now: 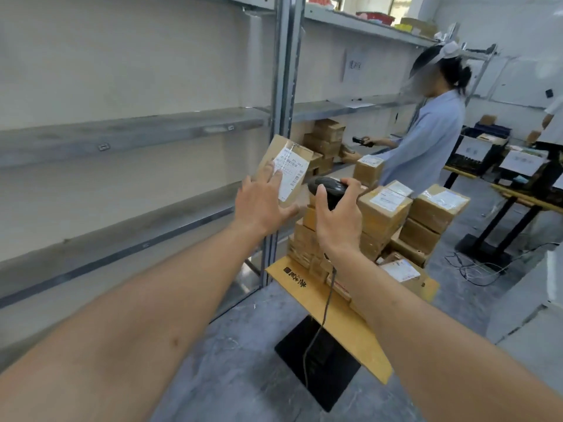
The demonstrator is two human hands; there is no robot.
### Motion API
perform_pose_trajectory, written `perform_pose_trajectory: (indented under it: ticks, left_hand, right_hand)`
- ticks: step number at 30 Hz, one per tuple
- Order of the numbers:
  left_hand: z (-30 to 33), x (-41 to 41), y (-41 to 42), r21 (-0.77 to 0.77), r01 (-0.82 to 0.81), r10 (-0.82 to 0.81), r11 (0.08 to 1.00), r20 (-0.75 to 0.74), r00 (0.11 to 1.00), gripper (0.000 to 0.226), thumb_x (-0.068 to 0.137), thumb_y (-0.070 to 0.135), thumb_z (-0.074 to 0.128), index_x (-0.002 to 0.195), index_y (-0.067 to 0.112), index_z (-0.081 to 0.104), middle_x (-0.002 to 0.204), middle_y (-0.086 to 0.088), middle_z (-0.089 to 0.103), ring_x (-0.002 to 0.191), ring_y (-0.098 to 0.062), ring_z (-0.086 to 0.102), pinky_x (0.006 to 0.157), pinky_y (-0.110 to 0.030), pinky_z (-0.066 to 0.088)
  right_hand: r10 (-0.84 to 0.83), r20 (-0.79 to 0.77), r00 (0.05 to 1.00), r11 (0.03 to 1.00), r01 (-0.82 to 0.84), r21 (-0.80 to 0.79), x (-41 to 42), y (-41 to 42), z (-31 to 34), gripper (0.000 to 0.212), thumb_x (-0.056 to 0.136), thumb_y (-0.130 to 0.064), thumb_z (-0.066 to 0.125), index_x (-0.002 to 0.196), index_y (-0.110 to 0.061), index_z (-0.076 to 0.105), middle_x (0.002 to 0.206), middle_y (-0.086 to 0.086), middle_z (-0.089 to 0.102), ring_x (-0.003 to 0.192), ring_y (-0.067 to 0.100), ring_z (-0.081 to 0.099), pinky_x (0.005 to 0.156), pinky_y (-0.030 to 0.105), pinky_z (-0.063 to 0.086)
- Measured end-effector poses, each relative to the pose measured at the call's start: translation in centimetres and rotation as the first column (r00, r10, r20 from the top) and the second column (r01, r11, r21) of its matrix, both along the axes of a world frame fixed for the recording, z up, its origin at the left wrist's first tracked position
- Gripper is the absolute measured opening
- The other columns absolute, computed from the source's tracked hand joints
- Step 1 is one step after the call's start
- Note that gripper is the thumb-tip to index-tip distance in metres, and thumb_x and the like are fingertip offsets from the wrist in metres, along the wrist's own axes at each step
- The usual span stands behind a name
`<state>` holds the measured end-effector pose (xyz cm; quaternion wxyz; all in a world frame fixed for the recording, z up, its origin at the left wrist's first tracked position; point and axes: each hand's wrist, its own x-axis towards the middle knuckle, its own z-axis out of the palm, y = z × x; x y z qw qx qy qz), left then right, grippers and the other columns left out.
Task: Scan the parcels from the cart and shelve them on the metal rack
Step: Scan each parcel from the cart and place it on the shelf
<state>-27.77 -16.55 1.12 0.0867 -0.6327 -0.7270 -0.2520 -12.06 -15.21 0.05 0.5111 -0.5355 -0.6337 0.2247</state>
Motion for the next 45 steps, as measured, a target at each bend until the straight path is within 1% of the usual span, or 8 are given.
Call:
perform_pose_trajectory:
  ticks: [10, 16, 18, 21, 28, 32, 38, 45]
  left_hand:
    - [-2.5, -17.9, -13.8, -0.081, -0.209, 0.214, 0.975, 0.054, 0.975, 0.095, 0.086, 0.066, 0.066, 0.162, 0.019, 0.034, 0.172, 0.002, 0.022, 0.127, -0.038, 0.043, 0.108, -0.044, 0.043]
    - [-4.9, -26.4, -22.3, -0.133, -0.369, 0.381, 0.92, 0.079, 0.921, 0.094, 0.086, 0.065, 0.067, 0.161, 0.019, 0.035, 0.171, 0.002, 0.026, 0.125, -0.04, 0.044, 0.106, -0.044, 0.044]
    - [-5.5, -28.9, -24.7, -0.144, -0.416, 0.431, 0.898, 0.091, 0.898, 0.093, 0.086, 0.065, 0.067, 0.16, 0.019, 0.035, 0.17, 0.003, 0.026, 0.124, -0.039, 0.044, 0.103, -0.044, 0.044]
    - [-6.7, -32.6, -28.1, -0.159, -0.485, 0.505, 0.86, 0.122, 0.854, 0.091, 0.087, 0.064, 0.067, 0.16, 0.02, 0.035, 0.17, 0.004, 0.025, 0.127, -0.038, 0.042, 0.101, -0.043, 0.045]
    - [-10.2, -41.3, -35.0, -0.247, -0.648, 0.69, 0.721, 0.167, 0.704, 0.091, 0.081, 0.068, 0.063, 0.155, 0.019, 0.041, 0.169, 0.004, 0.028, 0.122, -0.037, 0.047, 0.105, -0.043, 0.044]
    - [-12.0, -46.4, -37.3, -0.302, -0.717, 0.776, 0.628, 0.173, 0.607, 0.089, 0.085, 0.065, 0.066, 0.157, 0.02, 0.038, 0.169, 0.006, 0.027, 0.126, -0.038, 0.044, 0.105, -0.044, 0.043]
    - [-15.5, -54.8, -39.7, -0.416, -0.772, 0.872, 0.48, 0.134, 0.47, 0.093, 0.079, 0.074, 0.054, 0.154, 0.02, 0.041, 0.165, 0.002, 0.034, 0.129, -0.037, 0.049, 0.108, -0.046, 0.043]
    - [-16.9, -62.0, -42.5, -0.459, -0.793, 0.913, 0.401, 0.128, 0.388, 0.084, 0.09, 0.065, 0.062, 0.156, 0.018, 0.04, 0.168, -0.001, 0.031, 0.134, -0.04, 0.044, 0.107, -0.046, 0.041]
  right_hand:
    - [0.201, 0.049, 0.978, 0.979, -0.199, -0.038, -19.5, -9.9, -1.1, 0.041, 0.104, -0.053, 0.051, 0.137, -0.033, 0.037, 0.112, -0.003, 0.061, 0.1, 0.022, 0.061, 0.084, 0.041, 0.052]
    - [0.357, 0.057, 0.932, 0.933, -0.354, -0.057, -29.1, -15.8, -2.8, 0.038, 0.105, -0.049, 0.052, 0.135, -0.029, 0.039, 0.11, -0.006, 0.062, 0.097, 0.02, 0.063, 0.08, 0.037, 0.05]
    - [0.412, 0.06, 0.909, 0.91, -0.407, -0.078, -32.0, -17.6, -3.5, 0.039, 0.105, -0.05, 0.052, 0.136, -0.03, 0.038, 0.113, -0.003, 0.064, 0.098, 0.022, 0.064, 0.082, 0.041, 0.052]
    - [0.488, 0.075, 0.87, 0.871, -0.48, -0.102, -36.3, -19.9, -4.5, 0.041, 0.104, -0.051, 0.051, 0.137, -0.033, 0.035, 0.116, -0.003, 0.065, 0.1, 0.025, 0.065, 0.088, 0.047, 0.055]
    - [0.654, 0.099, 0.75, 0.755, -0.639, -0.146, -47.3, -23.8, -7.9, 0.041, 0.107, -0.045, 0.051, 0.14, -0.027, 0.036, 0.111, -0.006, 0.06, 0.095, 0.023, 0.061, 0.079, 0.036, 0.045]
    - [0.741, 0.078, 0.667, 0.667, -0.72, -0.192, -54.4, -25.1, -10.4, 0.042, 0.107, -0.046, 0.05, 0.141, -0.029, 0.034, 0.113, -0.003, 0.062, 0.098, 0.024, 0.063, 0.078, 0.036, 0.046]
    - [0.838, 0.035, 0.544, 0.531, -0.802, -0.273, -64.7, -26.0, -13.3, 0.041, 0.106, -0.048, 0.05, 0.141, -0.032, 0.033, 0.115, -0.001, 0.065, 0.098, 0.023, 0.065, 0.083, 0.043, 0.056]
    - [0.901, 0.092, 0.425, 0.429, -0.836, -0.341, -73.9, -28.0, -15.2, 0.043, 0.106, -0.048, 0.049, 0.142, -0.032, 0.032, 0.116, 0.002, 0.067, 0.098, 0.026, 0.066, 0.079, 0.04, 0.054]
